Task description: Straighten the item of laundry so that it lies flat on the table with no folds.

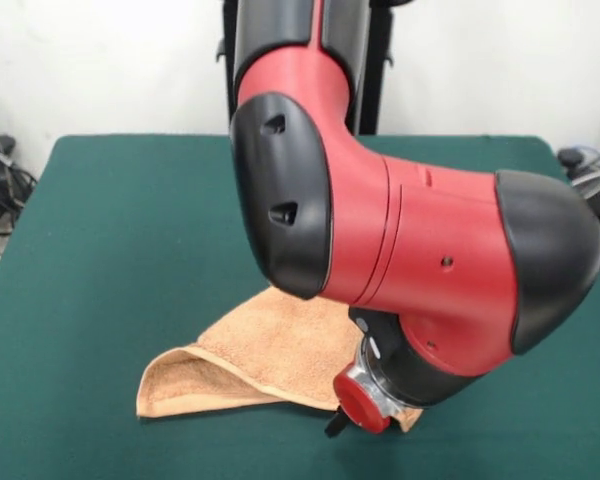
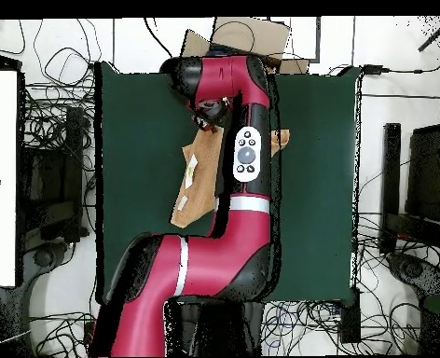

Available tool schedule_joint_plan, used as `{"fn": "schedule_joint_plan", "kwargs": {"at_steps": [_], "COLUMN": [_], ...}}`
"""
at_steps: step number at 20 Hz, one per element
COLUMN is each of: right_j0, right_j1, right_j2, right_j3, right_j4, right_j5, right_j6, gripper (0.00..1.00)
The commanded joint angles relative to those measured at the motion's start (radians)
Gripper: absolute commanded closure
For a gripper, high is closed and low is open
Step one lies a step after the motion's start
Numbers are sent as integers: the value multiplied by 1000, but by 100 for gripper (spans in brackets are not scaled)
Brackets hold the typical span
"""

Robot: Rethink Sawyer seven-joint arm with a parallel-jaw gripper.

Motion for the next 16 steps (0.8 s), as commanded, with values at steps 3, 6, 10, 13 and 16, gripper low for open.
{"fn": "schedule_joint_plan", "kwargs": {"at_steps": [3,6,10,13,16], "right_j0": [-4,-4,-1,0,2], "right_j1": [26,22,31,36,39], "right_j2": [38,42,56,75,98], "right_j3": [74,89,81,72,62], "right_j4": [9,25,35,47,60], "right_j5": [82,64,65,68,68], "right_j6": [194,197,201,199,196], "gripper": [0,0,0,0,0]}}
